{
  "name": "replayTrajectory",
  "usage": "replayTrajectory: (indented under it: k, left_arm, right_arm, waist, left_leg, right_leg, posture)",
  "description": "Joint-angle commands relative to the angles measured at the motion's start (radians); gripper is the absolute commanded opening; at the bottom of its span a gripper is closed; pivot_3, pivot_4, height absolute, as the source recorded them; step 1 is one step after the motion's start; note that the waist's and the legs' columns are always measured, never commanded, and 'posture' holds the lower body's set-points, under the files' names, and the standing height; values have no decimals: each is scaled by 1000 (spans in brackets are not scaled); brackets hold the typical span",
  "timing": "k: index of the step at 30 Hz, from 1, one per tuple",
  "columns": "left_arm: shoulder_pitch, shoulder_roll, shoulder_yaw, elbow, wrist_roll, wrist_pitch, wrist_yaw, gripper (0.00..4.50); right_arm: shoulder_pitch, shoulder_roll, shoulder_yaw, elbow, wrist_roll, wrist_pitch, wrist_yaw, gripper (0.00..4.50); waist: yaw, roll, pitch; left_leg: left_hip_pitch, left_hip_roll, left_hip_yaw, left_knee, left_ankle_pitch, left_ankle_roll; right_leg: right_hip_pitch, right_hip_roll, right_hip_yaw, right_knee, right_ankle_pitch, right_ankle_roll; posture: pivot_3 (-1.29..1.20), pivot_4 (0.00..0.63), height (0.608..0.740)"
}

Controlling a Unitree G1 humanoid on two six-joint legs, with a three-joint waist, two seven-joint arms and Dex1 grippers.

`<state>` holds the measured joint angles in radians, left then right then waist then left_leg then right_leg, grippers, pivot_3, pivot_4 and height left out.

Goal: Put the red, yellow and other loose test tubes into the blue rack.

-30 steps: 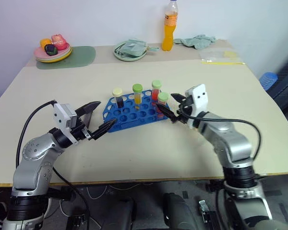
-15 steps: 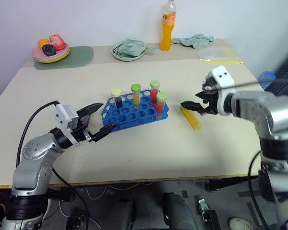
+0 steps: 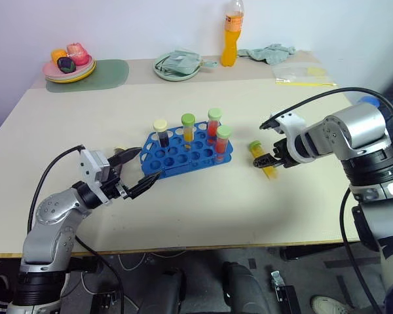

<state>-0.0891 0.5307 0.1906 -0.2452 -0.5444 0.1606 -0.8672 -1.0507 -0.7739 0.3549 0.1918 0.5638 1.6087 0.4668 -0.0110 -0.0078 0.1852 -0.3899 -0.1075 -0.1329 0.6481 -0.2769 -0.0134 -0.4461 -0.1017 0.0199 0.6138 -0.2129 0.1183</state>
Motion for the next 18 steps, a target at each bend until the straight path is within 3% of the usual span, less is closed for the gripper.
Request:
replayTrajectory:
  k: [1,5,17,18]
  left_arm:
    - [32,-9,16,-53,3,-30,17,4500]
    - [53,-20,11,-62,9,-42,31,4500]
    - [76,-24,16,-97,8,-38,56,4500]
    - [77,-23,18,-100,6,-36,57,4500]
  right_arm:
    - [-36,-62,60,54,57,6,-13,4129]
    - [-65,-57,96,82,137,6,-43,4129]
    - [-93,47,75,208,114,6,-156,4129]
    - [-86,51,70,209,109,6,-165,3631]
  waist:
    - [0,0,0]
    - [-3,0,0]
    - [-2,0,0]
    - [-2,0,0]
  left_leg:
    - [0,0,0,0,0,0]
    - [0,0,0,0,0,-1]
    - [0,0,0,0,1,-2]
    - [0,1,0,0,1,-2]
  right_leg:
    - [0,0,0,0,0,0]
    - [0,0,0,0,0,0]
    - [0,1,0,0,1,-1]
    - [0,1,0,0,1,-1]
  posture:
    - [0,150,740]
    - [0,150,740]
    - [0,150,740]
    - [0,150,740]
